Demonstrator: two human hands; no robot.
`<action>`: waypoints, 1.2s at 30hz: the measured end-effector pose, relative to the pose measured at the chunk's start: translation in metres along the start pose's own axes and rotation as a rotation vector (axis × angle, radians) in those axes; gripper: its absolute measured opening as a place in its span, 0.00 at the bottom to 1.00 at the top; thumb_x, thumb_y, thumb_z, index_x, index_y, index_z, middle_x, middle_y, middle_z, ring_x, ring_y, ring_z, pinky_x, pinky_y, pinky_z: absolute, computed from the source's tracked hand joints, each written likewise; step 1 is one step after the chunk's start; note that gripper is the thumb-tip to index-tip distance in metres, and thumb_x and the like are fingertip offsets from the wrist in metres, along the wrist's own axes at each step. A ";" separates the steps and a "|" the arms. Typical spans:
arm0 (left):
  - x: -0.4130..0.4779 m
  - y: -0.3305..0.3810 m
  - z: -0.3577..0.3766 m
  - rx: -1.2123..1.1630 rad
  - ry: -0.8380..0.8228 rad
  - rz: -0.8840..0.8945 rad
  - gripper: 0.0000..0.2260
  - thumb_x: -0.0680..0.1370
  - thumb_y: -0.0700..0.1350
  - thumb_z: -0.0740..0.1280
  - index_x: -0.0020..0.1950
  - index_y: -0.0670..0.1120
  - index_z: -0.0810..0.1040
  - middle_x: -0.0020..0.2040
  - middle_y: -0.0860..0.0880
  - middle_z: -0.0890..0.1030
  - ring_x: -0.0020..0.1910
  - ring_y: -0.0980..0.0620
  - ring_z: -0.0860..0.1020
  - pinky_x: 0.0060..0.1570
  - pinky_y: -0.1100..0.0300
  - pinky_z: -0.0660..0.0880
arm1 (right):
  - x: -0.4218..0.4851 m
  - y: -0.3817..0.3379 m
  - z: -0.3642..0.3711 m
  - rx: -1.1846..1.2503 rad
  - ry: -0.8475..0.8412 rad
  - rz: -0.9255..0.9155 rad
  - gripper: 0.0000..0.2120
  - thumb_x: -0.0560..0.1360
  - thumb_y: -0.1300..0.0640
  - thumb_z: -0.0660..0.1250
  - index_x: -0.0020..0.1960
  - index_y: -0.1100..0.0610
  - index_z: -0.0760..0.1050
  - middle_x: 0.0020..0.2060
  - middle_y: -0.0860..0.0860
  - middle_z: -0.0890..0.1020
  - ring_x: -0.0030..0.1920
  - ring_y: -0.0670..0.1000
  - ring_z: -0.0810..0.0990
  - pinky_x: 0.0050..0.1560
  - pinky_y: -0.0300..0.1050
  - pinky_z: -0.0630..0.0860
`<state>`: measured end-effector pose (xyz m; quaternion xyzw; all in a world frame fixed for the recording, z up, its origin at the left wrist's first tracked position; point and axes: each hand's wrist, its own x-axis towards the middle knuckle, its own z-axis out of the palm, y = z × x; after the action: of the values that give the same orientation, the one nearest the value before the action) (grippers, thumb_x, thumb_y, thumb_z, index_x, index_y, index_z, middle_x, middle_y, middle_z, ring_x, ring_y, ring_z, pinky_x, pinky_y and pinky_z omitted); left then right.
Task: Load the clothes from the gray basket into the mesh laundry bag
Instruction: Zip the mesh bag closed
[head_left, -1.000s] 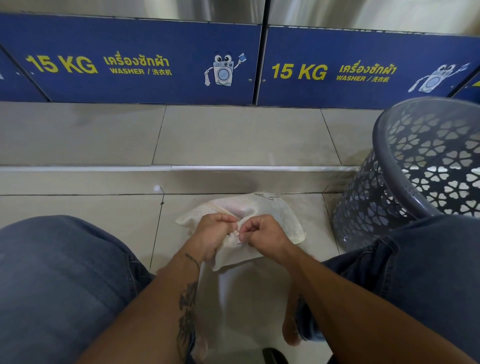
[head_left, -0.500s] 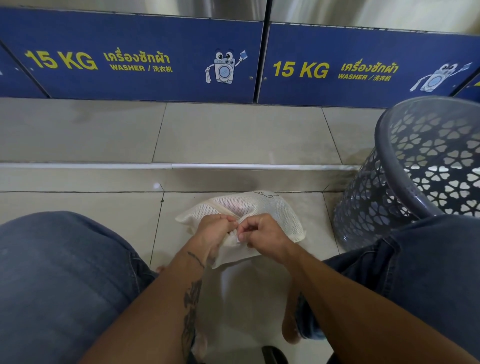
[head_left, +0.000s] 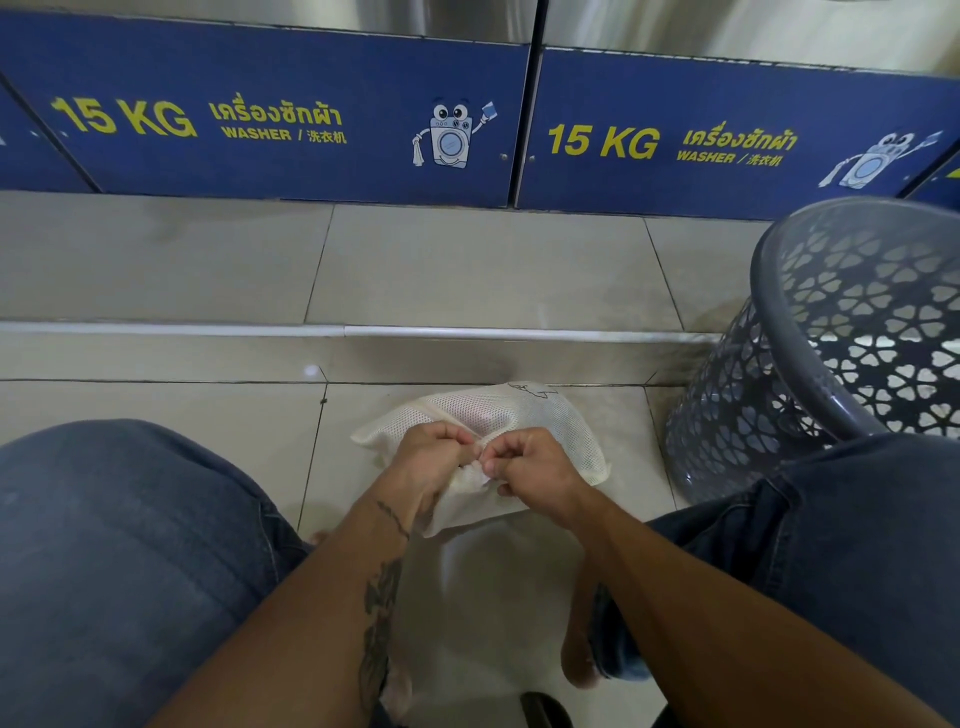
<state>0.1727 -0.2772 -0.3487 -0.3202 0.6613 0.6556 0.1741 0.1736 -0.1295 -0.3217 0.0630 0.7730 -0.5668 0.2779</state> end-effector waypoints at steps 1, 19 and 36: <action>0.000 0.000 0.001 0.030 0.012 0.037 0.07 0.67 0.34 0.75 0.36 0.46 0.82 0.34 0.48 0.83 0.34 0.51 0.80 0.37 0.60 0.76 | 0.000 -0.001 0.000 -0.008 -0.004 0.002 0.09 0.75 0.69 0.69 0.39 0.59 0.81 0.37 0.59 0.80 0.41 0.56 0.76 0.43 0.50 0.75; 0.000 -0.004 0.005 0.098 0.008 0.072 0.06 0.68 0.38 0.71 0.42 0.48 0.80 0.41 0.47 0.84 0.41 0.50 0.81 0.39 0.60 0.75 | 0.001 -0.001 0.001 -0.063 -0.021 0.014 0.11 0.74 0.67 0.70 0.35 0.56 0.81 0.36 0.59 0.80 0.39 0.56 0.76 0.41 0.50 0.74; 0.002 -0.001 0.005 -0.082 -0.236 -0.006 0.10 0.76 0.32 0.66 0.45 0.43 0.85 0.41 0.45 0.86 0.39 0.51 0.83 0.38 0.59 0.79 | -0.001 0.007 -0.008 0.052 0.060 0.017 0.11 0.73 0.68 0.71 0.35 0.56 0.81 0.36 0.57 0.81 0.39 0.53 0.76 0.44 0.48 0.75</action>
<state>0.1716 -0.2727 -0.3512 -0.2498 0.6081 0.7145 0.2394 0.1742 -0.1200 -0.3256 0.0938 0.7654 -0.5822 0.2578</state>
